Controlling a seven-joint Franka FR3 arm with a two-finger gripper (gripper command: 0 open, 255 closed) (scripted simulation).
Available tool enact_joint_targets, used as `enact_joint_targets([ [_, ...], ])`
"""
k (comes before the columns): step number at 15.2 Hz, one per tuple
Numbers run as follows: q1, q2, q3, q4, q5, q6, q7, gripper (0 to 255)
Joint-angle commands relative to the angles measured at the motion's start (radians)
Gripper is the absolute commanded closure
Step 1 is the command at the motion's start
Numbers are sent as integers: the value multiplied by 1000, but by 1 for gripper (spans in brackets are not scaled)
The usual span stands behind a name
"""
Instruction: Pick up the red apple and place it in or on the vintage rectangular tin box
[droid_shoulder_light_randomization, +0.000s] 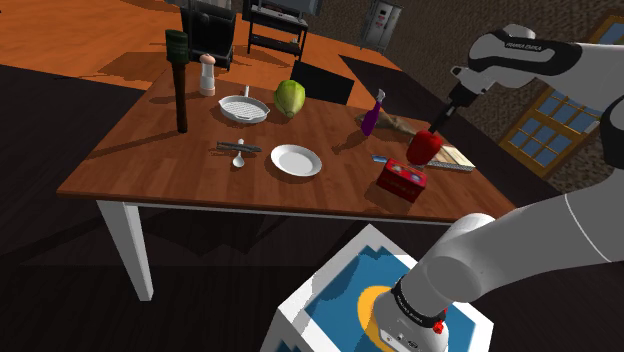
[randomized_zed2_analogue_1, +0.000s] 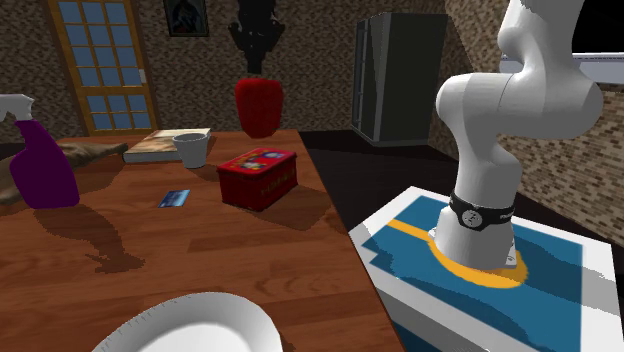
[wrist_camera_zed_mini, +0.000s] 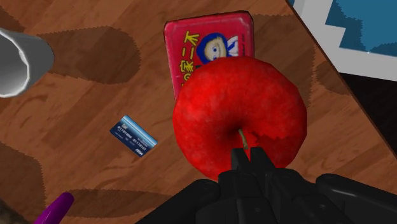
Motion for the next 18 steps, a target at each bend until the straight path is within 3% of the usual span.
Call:
enact_joint_targets([
  [1, -1, 1, -7, -26, -2, 28, -3, 255],
  [8, -2, 9, -33, -113, -7, 123, -13, 255],
  [16, -2, 9, -33, -113, -7, 123, -13, 255],
  [17, -2, 9, -33, -113, -7, 123, -13, 0],
  [18, -2, 9, -33, -113, -7, 123, -13, 0],
])
